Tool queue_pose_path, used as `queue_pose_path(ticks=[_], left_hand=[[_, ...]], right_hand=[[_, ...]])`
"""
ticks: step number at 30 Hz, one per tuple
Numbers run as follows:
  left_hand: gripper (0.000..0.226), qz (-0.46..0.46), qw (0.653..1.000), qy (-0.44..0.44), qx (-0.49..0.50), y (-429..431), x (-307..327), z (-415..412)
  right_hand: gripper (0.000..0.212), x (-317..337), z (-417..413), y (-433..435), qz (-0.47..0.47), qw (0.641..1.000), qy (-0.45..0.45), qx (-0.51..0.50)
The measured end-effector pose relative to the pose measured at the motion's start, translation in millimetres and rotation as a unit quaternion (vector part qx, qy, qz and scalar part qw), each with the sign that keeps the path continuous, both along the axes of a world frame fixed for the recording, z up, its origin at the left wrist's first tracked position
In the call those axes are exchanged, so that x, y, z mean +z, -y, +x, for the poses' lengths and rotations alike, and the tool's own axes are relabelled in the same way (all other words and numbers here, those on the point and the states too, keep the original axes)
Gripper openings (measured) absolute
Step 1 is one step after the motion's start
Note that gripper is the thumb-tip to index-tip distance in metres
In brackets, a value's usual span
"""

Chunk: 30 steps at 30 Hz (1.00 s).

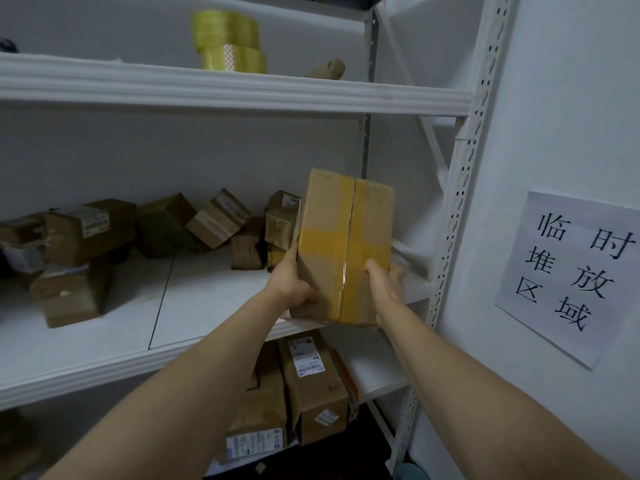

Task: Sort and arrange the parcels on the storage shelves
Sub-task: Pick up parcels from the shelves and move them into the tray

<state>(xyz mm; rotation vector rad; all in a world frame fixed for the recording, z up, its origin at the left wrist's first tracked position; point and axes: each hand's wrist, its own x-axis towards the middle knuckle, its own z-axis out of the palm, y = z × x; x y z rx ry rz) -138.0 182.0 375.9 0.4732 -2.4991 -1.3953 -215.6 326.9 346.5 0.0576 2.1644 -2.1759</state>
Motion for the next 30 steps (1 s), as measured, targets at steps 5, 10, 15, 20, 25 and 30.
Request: queue_pose_path(ticks=[5, 10, 15, 20, 25, 30], left_hand=[[0.105, -0.013, 1.0, -0.017, 0.002, 8, 5, 1], [0.105, -0.037, 0.999, -0.031, 0.016, 8, 12, 0], [0.097, -0.081, 0.995, -0.011, 0.051, 14, 6, -1], [0.05, -0.002, 0.991, 0.035, 0.131, 29, -20, 5], [0.024, 0.261, 0.951, -0.014, 0.164, 36, -16, 13], [0.063, 0.318, 0.927, -0.033, 0.195, 31, -2, 18]], right_hand=[[0.044, 1, 0, 10, -0.01, 0.999, -0.039, 0.004], [0.048, 2, 1, 17, -0.019, 0.998, -0.054, -0.019], [0.057, -3, 3, 24, -0.022, 1.0, -0.009, 0.019], [0.05, -16, 2, 26, 0.035, 0.995, 0.067, 0.058], [0.051, -20, 6, 20, 0.013, 0.989, 0.087, 0.116], [0.072, -7, 11, 11, -0.012, 0.987, 0.065, 0.143]])
